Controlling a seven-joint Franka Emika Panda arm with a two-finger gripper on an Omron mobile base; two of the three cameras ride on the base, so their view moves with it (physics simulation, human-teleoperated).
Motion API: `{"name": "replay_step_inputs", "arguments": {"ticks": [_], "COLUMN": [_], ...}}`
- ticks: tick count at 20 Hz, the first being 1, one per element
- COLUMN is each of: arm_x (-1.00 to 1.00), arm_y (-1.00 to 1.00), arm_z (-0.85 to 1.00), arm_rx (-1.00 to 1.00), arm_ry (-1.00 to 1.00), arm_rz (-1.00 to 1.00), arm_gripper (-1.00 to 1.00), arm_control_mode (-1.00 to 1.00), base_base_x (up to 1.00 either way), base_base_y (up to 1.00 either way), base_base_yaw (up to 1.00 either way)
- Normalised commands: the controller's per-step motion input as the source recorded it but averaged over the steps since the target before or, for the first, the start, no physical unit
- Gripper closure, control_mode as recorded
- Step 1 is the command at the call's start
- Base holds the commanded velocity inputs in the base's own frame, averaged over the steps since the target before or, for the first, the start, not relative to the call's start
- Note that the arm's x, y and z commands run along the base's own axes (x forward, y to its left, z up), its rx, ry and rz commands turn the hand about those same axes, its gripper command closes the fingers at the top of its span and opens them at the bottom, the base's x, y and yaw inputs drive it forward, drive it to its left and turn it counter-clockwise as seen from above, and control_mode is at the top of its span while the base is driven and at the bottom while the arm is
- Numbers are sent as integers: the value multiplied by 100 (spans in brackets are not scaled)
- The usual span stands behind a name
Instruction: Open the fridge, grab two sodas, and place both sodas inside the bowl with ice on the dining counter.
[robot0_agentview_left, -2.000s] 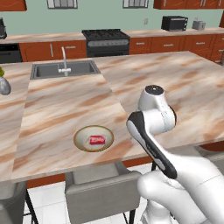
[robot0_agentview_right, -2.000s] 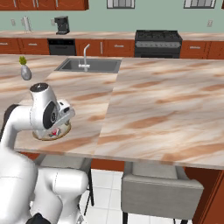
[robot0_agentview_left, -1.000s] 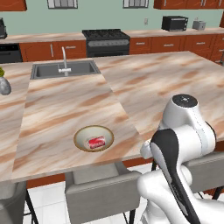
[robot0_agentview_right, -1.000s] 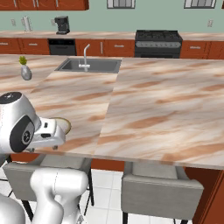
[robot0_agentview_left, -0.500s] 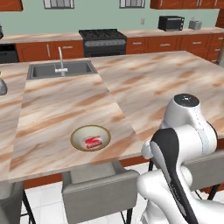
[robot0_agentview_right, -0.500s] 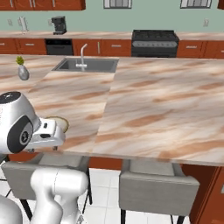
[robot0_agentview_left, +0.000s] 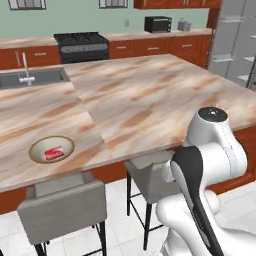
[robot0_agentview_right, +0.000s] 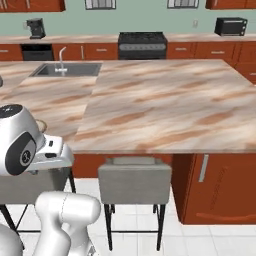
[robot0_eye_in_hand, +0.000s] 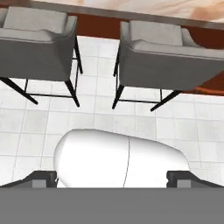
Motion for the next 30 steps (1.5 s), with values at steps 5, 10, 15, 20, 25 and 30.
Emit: {"name": "replay_step_inputs", "arguments": {"ticks": [5, 10, 15, 20, 25, 30], "arm_x": [0, 0, 0, 0, 0, 0], "arm_y": [0, 0, 0, 0, 0, 0], "arm_z": [0, 0, 0, 0, 0, 0], "arm_rx": [0, 0, 0, 0, 0, 0], "arm_ry": [0, 0, 0, 0, 0, 0], "arm_rz": [0, 0, 0, 0, 0, 0], "arm_gripper": [-100, -100, -100, -100, -100, -100], "arm_control_mode": [100, 100, 100, 100, 100, 100], "base_base_x": [-26, 3, 24, 30, 41, 49], "base_base_y": [-99, -100, -100, -100, -100, -100], "base_base_yaw": [-25, -16, -4, 0, 0, 2]}}
